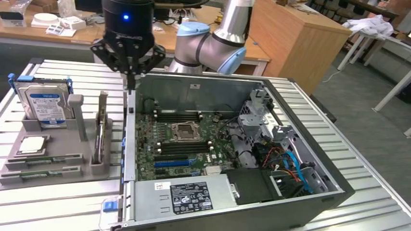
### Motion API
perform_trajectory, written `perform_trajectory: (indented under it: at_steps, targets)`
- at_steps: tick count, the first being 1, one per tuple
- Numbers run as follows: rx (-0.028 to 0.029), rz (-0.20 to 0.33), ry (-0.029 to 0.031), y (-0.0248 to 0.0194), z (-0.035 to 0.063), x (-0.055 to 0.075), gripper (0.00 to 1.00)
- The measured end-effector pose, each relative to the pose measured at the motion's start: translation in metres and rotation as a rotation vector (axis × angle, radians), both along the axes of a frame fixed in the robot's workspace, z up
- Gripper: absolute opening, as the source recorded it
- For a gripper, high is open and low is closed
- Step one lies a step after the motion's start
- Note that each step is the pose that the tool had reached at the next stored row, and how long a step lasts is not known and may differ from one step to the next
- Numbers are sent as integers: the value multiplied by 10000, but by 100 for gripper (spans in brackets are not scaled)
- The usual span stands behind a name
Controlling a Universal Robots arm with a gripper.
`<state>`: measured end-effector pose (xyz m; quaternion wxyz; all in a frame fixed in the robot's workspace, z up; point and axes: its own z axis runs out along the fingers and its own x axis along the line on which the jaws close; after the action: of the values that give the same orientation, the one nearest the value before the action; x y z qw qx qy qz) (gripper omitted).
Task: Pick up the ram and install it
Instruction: 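Reach for the ram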
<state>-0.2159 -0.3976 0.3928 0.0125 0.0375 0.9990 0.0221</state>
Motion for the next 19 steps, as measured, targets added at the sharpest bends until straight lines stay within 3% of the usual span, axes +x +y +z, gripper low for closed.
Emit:
perform_trajectory:
  at_steps: [7, 19]
  targets:
    - [1, 1, 0, 0, -5, -230, 11]
    - [0, 1, 0, 2, -13, -741, 11]
